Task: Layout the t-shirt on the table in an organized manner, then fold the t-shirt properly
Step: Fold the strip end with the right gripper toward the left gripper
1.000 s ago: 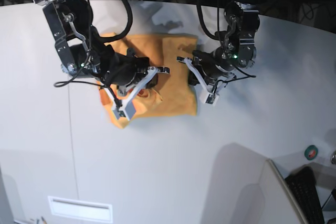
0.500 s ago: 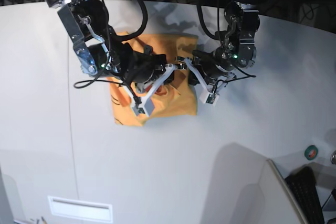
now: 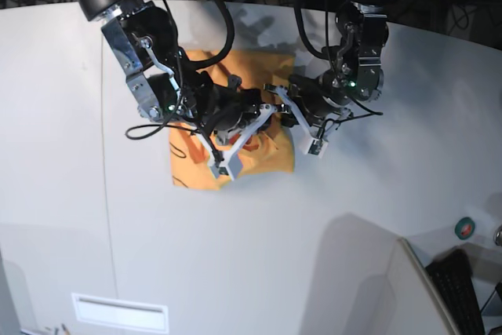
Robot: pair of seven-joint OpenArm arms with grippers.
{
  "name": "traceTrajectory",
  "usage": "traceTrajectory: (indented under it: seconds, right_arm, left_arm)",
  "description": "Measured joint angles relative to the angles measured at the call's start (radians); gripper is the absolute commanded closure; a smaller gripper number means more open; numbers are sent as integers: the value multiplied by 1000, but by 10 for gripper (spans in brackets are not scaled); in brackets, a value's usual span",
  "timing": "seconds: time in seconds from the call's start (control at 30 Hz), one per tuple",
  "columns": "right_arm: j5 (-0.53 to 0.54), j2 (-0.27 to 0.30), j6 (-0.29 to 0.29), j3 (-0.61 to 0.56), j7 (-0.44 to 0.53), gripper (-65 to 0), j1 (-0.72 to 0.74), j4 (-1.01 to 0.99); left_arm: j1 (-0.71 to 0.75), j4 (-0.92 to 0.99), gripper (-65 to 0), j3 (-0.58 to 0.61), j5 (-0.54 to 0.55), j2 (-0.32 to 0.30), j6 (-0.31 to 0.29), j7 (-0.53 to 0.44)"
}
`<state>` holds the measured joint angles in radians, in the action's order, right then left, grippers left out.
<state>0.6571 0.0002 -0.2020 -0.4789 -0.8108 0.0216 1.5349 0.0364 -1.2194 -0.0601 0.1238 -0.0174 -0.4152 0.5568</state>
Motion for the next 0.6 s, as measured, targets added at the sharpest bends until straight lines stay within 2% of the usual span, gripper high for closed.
traceTrajectory:
  seconds: [0.07,0.17,0.6]
  right_arm:
    - [2,-1,0,-9,-1,0,0,-1]
    - [5,-3,-54,-10,0,0,3,-4]
    - [9,-3,-60,-5,5,0,19,-64]
  left_arm:
    - [0,0,0,-2,0,0,0,0]
    - [0,0,0,-2,0,0,0,0]
    - [21,-44,0,-6,-11,-2,0,24]
